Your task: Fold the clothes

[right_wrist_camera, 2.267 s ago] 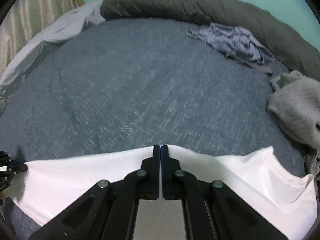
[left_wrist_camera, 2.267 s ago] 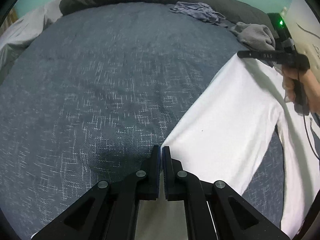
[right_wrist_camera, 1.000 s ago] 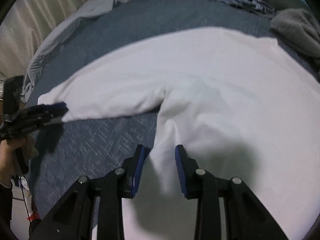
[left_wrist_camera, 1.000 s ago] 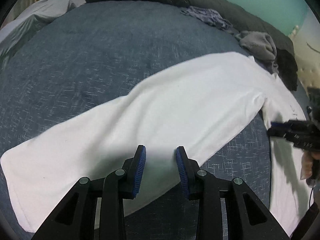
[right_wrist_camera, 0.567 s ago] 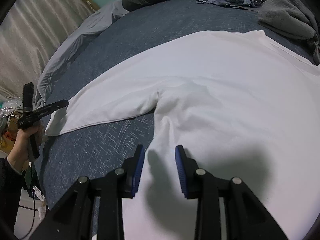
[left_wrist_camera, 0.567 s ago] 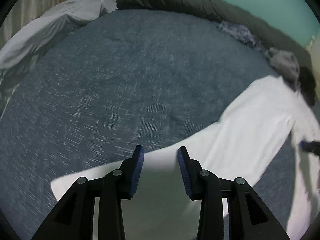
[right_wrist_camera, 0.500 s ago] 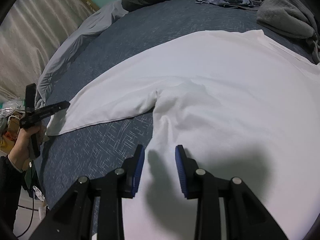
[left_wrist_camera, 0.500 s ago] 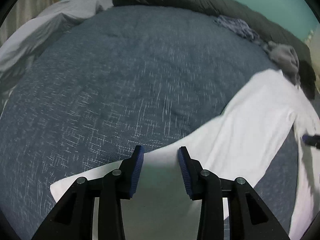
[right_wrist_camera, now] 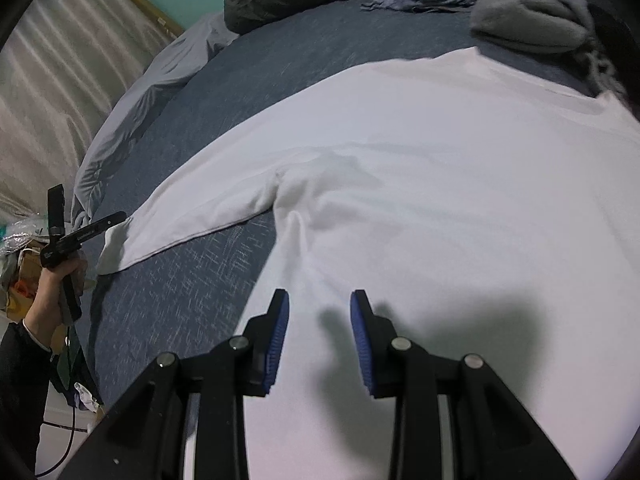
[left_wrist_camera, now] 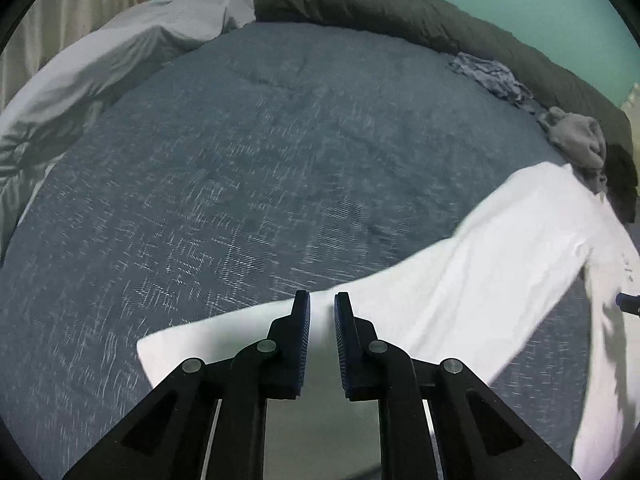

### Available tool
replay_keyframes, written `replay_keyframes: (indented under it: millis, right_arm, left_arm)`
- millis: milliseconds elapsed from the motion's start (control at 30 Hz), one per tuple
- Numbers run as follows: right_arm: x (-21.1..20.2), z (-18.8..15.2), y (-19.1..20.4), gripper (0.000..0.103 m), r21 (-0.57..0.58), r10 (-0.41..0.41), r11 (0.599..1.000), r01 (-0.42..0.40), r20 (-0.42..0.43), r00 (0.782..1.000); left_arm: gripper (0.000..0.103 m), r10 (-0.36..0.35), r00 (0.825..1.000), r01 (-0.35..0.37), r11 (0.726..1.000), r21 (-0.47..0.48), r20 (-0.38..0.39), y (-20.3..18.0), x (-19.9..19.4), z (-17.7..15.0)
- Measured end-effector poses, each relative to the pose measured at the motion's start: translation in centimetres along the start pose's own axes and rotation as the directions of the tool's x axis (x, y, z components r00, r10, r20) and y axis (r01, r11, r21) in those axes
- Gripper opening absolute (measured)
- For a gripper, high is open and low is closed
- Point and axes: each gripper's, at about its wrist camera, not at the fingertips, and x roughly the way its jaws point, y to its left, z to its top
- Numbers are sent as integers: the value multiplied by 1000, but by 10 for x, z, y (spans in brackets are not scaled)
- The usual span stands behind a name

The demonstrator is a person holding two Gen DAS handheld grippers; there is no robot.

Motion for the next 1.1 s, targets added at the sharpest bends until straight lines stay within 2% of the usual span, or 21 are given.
replay_keyframes:
  millis: [167,433,500,767,900,1100]
  right_arm:
    - [-49,-19,-24,32,25,-51,998,50,27,998]
    - [-134,-67,-68,36,124,-119,987,107,97,988]
    - [-153,-82,-78,37,148,-132,982,114,117,984]
    - [-219,-142,-127,41,251,-190,956,154,127,974]
    - [-247,-169,-157,49,311,-220,934,175,115,969]
    - [-267,-198,-192,50,392,-257,898,197,105,961]
  left_arm:
    - [21,-52,998,51,999,11,40,-39,-32,-3]
    - [29,-185,979,180,981,70,82,-143,-68,-2]
    - [31,-216,972,209,974,85,89,-169,-80,-13]
    - [39,-348,935,335,928,166,60,-265,-98,-45]
    - [40,-401,915,389,905,174,40,-301,-99,-64]
    - [40,-421,907,414,889,198,-3,-339,-86,-85]
